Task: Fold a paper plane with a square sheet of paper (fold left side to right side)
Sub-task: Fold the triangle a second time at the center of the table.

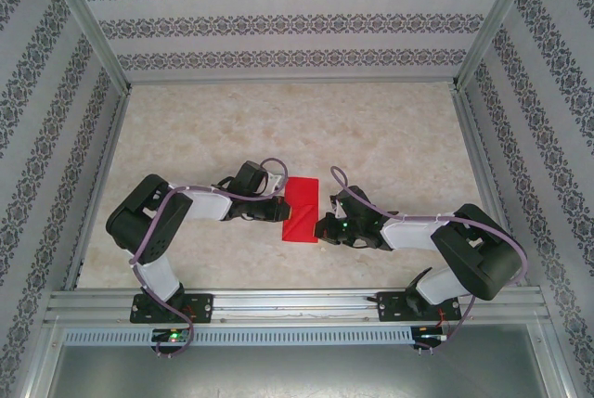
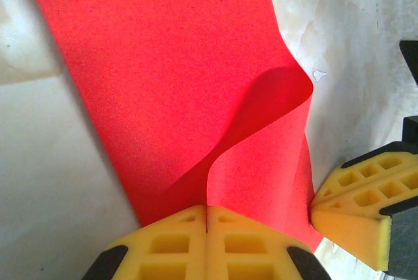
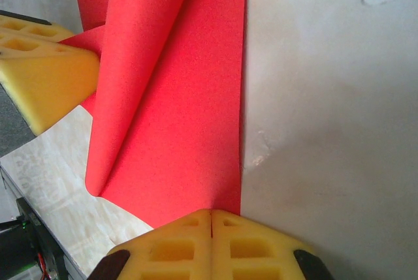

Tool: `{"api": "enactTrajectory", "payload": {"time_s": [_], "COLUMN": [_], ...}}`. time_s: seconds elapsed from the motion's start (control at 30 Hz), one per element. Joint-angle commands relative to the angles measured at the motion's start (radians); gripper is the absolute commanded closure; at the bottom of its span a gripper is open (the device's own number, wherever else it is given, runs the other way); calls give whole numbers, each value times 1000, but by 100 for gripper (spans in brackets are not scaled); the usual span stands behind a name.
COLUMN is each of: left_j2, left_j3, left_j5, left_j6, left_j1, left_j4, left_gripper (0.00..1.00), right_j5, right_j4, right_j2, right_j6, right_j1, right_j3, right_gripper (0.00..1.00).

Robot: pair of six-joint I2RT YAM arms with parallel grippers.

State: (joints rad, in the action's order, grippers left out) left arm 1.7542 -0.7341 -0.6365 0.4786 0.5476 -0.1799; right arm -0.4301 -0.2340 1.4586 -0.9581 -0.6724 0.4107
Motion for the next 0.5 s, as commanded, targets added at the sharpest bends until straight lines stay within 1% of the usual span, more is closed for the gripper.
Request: {"api": "enactTrajectory", "payload": {"time_s": [0.0, 0.17, 0.47], "left_j2": [20, 28, 28], "left_j3": [-21, -26, -24], "left_j5": [-2, 1, 8], "left_j6": [-23, -23, -25], "left_j1": [-13, -14, -13], "left_j4": [29, 37, 43], "left_gripper": [100, 100, 100], "right_j5": [30, 21, 30], "right_j4": [71, 70, 43], "right_j2": [34, 10, -122], "right_j6": [26, 27, 17], "right_j1": [-13, -11, 0], "right_j3": [-6, 1, 13], "right_gripper": [100, 100, 100]}}
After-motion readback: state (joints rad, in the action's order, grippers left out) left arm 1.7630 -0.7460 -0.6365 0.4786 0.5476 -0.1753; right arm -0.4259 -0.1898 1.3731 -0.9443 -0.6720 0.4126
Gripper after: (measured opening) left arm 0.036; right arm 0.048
